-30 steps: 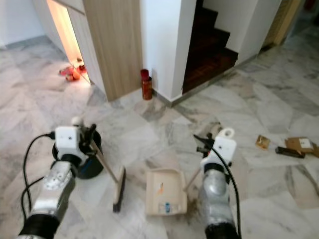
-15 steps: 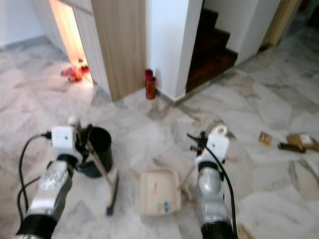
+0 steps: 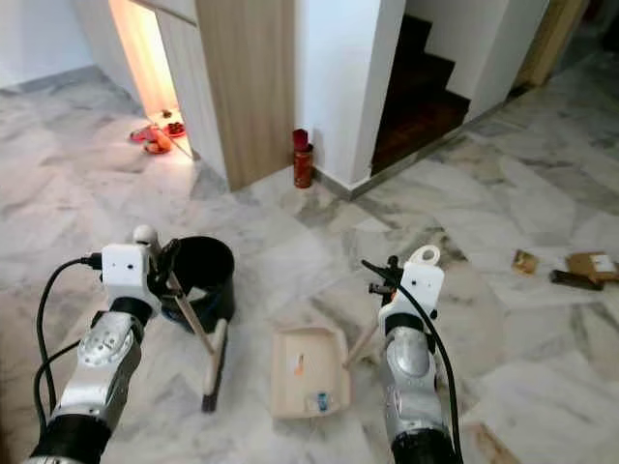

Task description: Sweep floor

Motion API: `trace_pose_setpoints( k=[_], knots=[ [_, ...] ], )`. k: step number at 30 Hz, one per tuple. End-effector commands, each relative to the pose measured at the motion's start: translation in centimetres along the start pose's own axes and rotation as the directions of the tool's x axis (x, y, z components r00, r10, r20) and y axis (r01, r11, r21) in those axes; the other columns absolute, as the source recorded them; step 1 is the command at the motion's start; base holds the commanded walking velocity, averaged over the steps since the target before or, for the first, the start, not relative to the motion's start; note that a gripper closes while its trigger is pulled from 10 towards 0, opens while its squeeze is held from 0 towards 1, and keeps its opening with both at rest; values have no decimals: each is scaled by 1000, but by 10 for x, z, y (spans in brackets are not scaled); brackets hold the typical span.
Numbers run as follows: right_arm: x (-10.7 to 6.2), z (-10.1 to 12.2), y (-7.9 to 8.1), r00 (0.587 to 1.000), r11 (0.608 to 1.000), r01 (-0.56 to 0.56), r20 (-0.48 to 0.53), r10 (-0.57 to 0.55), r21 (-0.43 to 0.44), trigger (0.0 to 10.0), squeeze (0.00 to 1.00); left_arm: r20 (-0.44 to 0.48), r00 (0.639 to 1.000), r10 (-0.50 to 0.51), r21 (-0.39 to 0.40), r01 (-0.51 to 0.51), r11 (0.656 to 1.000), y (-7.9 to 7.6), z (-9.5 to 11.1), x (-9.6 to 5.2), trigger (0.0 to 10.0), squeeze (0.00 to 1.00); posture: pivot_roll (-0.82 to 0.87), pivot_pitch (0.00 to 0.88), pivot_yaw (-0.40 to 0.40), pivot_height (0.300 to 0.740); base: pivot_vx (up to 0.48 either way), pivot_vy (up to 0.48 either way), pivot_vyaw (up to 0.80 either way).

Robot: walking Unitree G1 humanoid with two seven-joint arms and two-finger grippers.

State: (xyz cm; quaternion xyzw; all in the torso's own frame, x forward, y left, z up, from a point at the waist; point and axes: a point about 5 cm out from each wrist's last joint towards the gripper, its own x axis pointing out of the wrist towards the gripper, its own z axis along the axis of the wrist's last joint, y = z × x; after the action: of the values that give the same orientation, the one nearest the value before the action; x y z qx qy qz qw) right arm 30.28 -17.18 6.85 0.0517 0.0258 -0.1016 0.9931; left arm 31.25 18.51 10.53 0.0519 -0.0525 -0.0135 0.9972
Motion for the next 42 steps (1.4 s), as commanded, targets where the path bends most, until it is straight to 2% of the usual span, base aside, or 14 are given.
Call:
trace_pose_setpoints(
  k=[1, 13, 28, 38, 42],
  knots=[
    [5, 14, 4, 998, 1000, -11, 63, 10, 15, 10000, 0, 49, 999, -3, 4, 3, 1000, 0, 10, 3, 10000, 0, 18, 0, 4, 740, 0, 0, 425],
    [4, 12, 2, 998, 1000, -2, 56, 1, 17, 10000, 0, 51, 999, -5, 7, 5, 1000, 0, 11, 2, 10000, 0, 17, 0, 9, 740, 0, 0, 426],
    [4, 11, 2, 999, 1000, -5, 49, 4, 18, 10000, 0, 30, 1000, 7, 15, -7, 1000, 2, 9, 2, 10000, 0, 20, 0, 9, 740, 0, 0, 0],
    [5, 12, 3, 999, 1000, -13, 51, 12, 14, 10000, 0, 24, 999, 27, 21, -27, 999, 4, 8, 1, 10000, 0, 22, 0, 3, 740, 0, 0, 776],
    [4, 11, 3, 999, 1000, -9, 50, 8, 24, 10000, 0, 16, 999, 35, 24, -35, 999, 5, 6, 1, 10000, 0, 21, 0, 2, 740, 62, 0, 0]
  ],
)
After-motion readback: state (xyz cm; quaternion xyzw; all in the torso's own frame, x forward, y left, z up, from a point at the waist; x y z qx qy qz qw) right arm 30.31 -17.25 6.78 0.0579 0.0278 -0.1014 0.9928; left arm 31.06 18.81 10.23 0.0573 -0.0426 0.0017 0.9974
